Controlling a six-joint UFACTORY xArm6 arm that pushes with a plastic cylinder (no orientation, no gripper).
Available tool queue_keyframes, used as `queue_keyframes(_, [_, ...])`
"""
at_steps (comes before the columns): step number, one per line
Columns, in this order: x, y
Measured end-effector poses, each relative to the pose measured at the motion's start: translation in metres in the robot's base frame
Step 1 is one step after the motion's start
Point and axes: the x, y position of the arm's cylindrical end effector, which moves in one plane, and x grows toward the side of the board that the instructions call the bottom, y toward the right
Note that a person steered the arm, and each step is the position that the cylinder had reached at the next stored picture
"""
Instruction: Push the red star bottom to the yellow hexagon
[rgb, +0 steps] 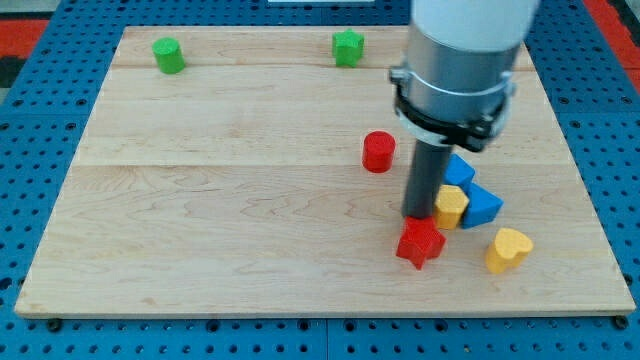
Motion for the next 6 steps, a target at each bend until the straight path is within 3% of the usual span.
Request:
queue_keyframes(2, [0.005,-0.121])
queue_keyframes(4, [0.057,-0.035])
queue_keyframes(5, [0.057,-0.007])
queue_keyframes(6, [0.072,-0.087])
